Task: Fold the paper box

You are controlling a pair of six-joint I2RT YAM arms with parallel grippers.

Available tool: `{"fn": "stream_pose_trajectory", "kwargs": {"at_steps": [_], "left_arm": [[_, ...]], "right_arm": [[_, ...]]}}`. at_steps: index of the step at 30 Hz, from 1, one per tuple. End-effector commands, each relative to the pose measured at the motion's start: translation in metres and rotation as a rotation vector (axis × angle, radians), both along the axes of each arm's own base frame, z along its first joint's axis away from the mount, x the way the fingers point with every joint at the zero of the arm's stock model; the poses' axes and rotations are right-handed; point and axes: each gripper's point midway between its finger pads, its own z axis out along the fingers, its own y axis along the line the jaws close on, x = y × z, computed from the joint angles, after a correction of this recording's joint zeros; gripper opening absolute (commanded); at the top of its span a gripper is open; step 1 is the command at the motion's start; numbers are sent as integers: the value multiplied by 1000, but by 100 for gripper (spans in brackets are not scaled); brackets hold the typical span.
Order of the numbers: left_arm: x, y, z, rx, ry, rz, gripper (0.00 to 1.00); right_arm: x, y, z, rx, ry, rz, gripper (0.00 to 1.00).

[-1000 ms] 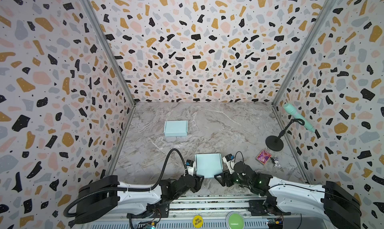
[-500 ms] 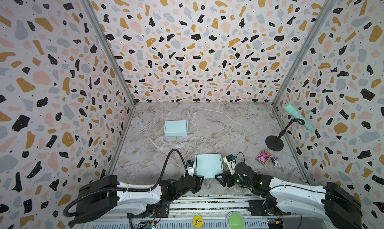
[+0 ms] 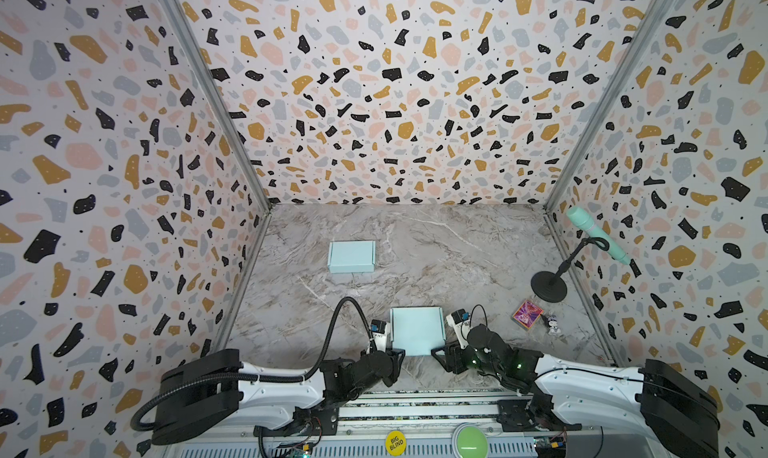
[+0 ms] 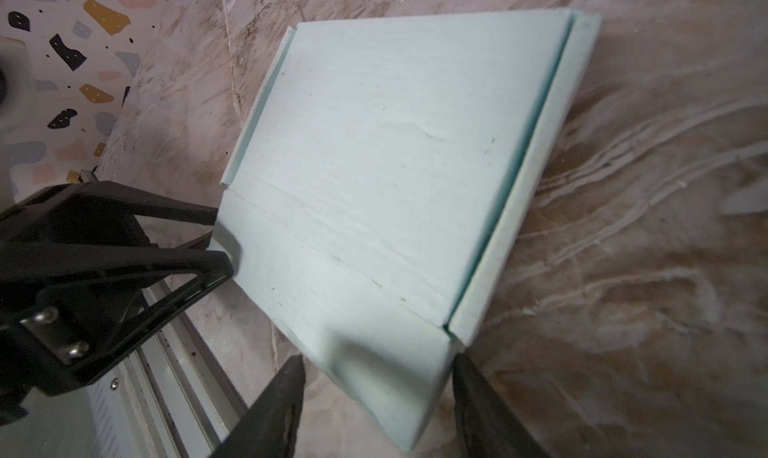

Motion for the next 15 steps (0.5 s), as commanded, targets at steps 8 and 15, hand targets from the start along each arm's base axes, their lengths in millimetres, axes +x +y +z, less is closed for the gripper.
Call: {"fn": "stream_pose_trajectory", "kwargs": {"at_steps": [8,15], "left_arm": [[12,-3,6,19,-45,43,39],[17,1,5,28,-54,61,36]], "right_arm": [[5,1,0,-21,-37,-2,55],[7,1,-3,-30,-36,-5,54]]}}
